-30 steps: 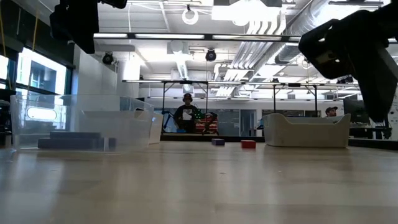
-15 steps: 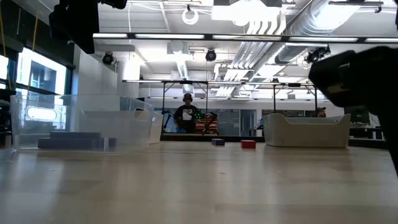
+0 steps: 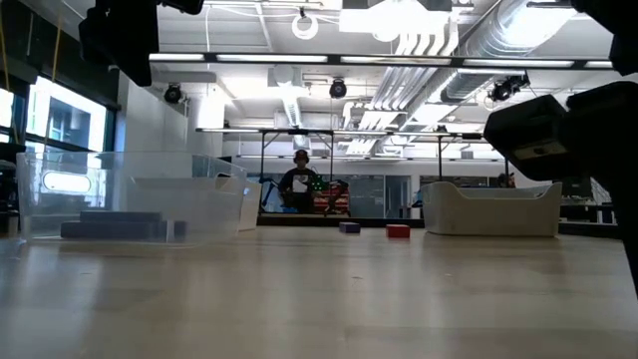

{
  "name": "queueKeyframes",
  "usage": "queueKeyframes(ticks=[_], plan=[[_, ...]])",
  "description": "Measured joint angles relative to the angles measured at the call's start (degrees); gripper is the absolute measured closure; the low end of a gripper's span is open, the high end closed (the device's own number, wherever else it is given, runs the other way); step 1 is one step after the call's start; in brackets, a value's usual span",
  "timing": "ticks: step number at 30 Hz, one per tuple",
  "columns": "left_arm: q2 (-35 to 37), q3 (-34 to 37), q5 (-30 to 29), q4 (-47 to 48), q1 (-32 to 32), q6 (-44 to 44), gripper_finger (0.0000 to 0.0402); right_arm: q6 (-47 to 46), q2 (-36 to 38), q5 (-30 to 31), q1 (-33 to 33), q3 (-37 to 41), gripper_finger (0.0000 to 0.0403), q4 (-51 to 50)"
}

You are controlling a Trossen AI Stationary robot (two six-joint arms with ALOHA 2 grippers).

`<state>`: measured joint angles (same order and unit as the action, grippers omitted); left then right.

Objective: Sort & place blocks by color
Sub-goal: Put the red block into the white bin

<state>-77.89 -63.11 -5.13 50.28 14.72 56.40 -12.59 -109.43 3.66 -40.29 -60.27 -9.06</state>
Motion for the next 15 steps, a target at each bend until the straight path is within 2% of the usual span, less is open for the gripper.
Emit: queueKeyframes(ticks=[5, 15], plan=[[0.0, 0.0, 0.0, 0.0, 0.0, -1.5, 0.0206, -1.5, 0.0, -0.2, 0.0, -0.1, 0.0324, 0.0], [0.0, 0.0, -0.2, 0.0, -0.1, -3.0, 0.0206, -5.1, 0.0, -1.1, 0.6, -0.1, 0.0301, 0.2]])
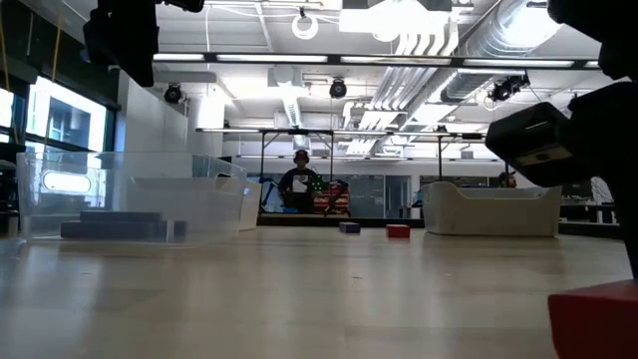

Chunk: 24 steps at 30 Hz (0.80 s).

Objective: Sort & place blocks by color
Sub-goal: Put the red block into the white bin

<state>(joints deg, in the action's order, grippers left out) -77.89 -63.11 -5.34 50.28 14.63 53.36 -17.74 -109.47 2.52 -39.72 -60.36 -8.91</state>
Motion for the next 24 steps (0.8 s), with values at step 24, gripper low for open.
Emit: queueKeyframes(ticks=[24], plan=[[0.0, 0.0, 8.5, -0.6, -8.2, -0.5, 0.0206, 4.8, 1.3, 3.5, 8.0, -8.3, 0.0325, -10.4]])
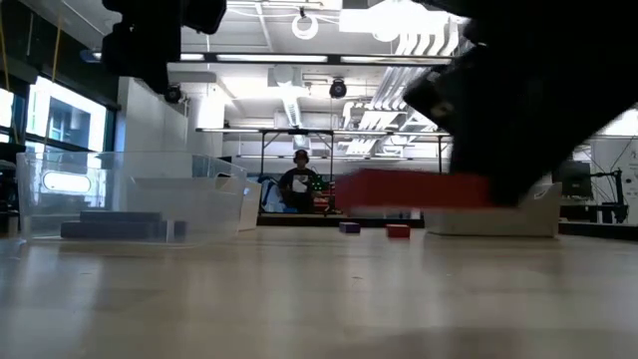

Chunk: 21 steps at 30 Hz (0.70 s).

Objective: Sort & place blocks by color
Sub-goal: Put the red block into the white bin

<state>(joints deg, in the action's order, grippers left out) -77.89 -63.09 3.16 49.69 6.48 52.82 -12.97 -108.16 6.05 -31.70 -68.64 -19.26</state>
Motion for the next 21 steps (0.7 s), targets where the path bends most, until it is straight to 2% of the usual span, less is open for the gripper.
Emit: queueKeyframes(ticks=[4, 12, 18, 21], plan=[[0.0, 0.0, 4.3, 0.0, -3.6, -4.3, 0.0206, 2.2, 0.1, 0.4, 2.6, -3.3, 0.0325, -3.7], [0.0, 0.0, 16.9, -1.8, -11.1, -13.8, 0.0206, 7.5, 0.1, 2.9, 7.1, -10.3, 0.0325, -10.9], [0.0, 0.0, 28.7, -5.2, -15.8, -16.0, 0.0206, 10.4, 0.1, 4.8, 10.0, -14.9, 0.0325, -13.6], [0.0, 0.0, 32.2, -6.6, -17.5, -16.0, 0.0206, 12.2, 0.2, 6.0, 11.3, -17.2, 0.0325, -15.1]])
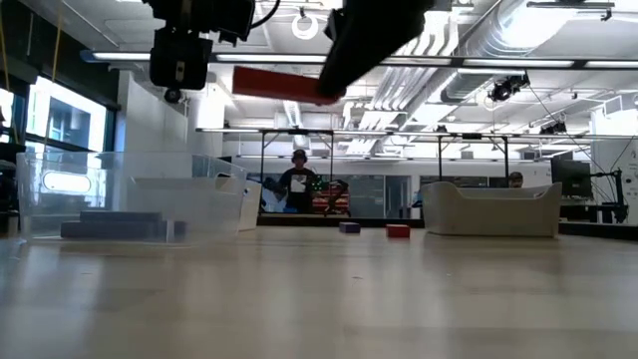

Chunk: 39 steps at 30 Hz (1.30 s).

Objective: Sort & place blocks by color
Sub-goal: Put the red block into the white bin

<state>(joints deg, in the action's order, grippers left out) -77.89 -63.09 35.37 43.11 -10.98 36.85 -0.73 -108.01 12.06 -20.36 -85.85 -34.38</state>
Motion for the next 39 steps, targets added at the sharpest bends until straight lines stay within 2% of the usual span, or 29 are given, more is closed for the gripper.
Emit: queueKeyframes(ticks=[6, 16, 24, 34, 39], plan=[[0.0, 0.0, 3.2, -0.2, -3.1, 1.1, 0.0206, 4.8, 0.0, 0.8, 2.5, -3.9, 0.0325, -1.9], [0.0, 0.0, 3.6, -0.2, -6.9, 1.5, 0.0206, 13.9, 0.0, 2.8, 6.5, -8.7, 0.0325, -3.0], [0.0, 0.0, 6.5, -0.1, -8.4, 1.5, 0.0206, 20.1, 0.0, 2.4, 10.0, -12.0, 0.0325, -2.8], [0.0, 0.0, 6.5, -1.3, -8.5, 1.9, 0.0207, 22.5, 0.0, 1.0, 12.7, -13.2, 0.0325, -2.2], [0.0, 0.0, 6.4, -1.4, -8.5, 1.9, 0.0223, 22.9, 0.0, 1.2, 13.0, -13.2, 0.0325, -1.2]])
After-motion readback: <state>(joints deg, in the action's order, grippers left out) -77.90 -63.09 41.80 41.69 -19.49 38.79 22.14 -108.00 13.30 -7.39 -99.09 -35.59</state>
